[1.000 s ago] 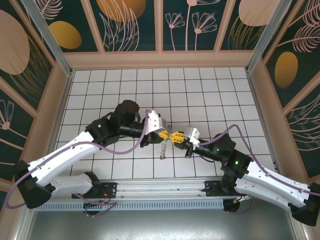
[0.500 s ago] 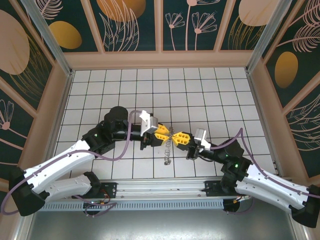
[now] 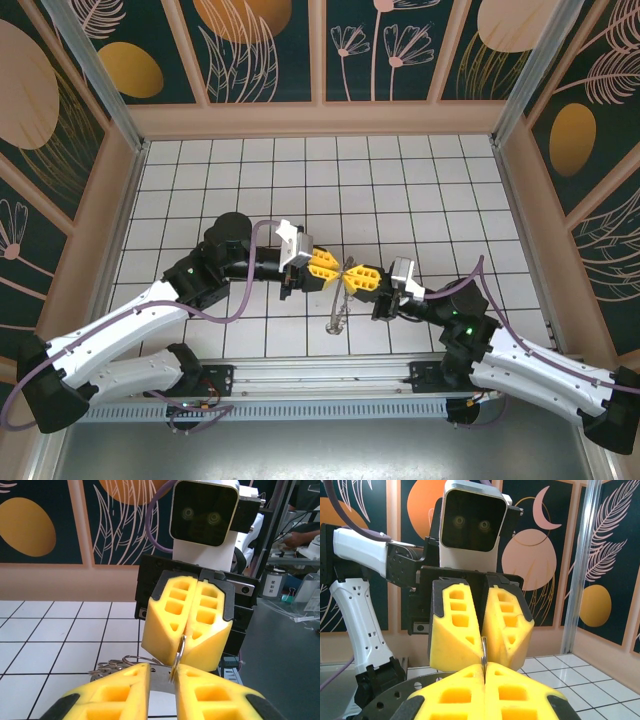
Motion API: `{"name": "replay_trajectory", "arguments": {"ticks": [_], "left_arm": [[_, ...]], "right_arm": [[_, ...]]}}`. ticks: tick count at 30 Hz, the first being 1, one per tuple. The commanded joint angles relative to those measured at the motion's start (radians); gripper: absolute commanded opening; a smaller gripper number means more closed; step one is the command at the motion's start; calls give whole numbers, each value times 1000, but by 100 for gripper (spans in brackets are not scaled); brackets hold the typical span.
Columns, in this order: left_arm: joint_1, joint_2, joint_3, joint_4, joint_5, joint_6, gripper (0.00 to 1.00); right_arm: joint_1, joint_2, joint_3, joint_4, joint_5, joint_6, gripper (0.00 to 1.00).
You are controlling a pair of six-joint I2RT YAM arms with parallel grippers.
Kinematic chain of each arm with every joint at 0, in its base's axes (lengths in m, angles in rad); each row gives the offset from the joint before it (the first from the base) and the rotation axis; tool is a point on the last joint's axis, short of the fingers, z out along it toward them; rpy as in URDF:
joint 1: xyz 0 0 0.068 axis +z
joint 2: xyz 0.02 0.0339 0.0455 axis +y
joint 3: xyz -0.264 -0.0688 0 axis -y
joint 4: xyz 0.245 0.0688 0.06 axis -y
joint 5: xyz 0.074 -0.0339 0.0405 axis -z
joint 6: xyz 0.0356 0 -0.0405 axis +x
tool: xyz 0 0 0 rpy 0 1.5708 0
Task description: Put the keys on the keyring
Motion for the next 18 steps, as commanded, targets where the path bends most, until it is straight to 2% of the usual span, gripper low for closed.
{"name": "replay_trajectory", "arguments": {"ticks": [1,12,15,18], "left_arm": [[-3,8,20,57,29,-12,16],[-3,22,13,110,56,-39,8],[-3,25,14,110,60,-37,0],[-4,22,20,97,52,-29,0]], "right_arm": [[-3,-4,-3,94,-19,16,0],[-28,-2,-11,88,-38,35,0],[-35,-1,-11,93,-43,39,0],[-40,3,-11,89,-37,42,0]]}}
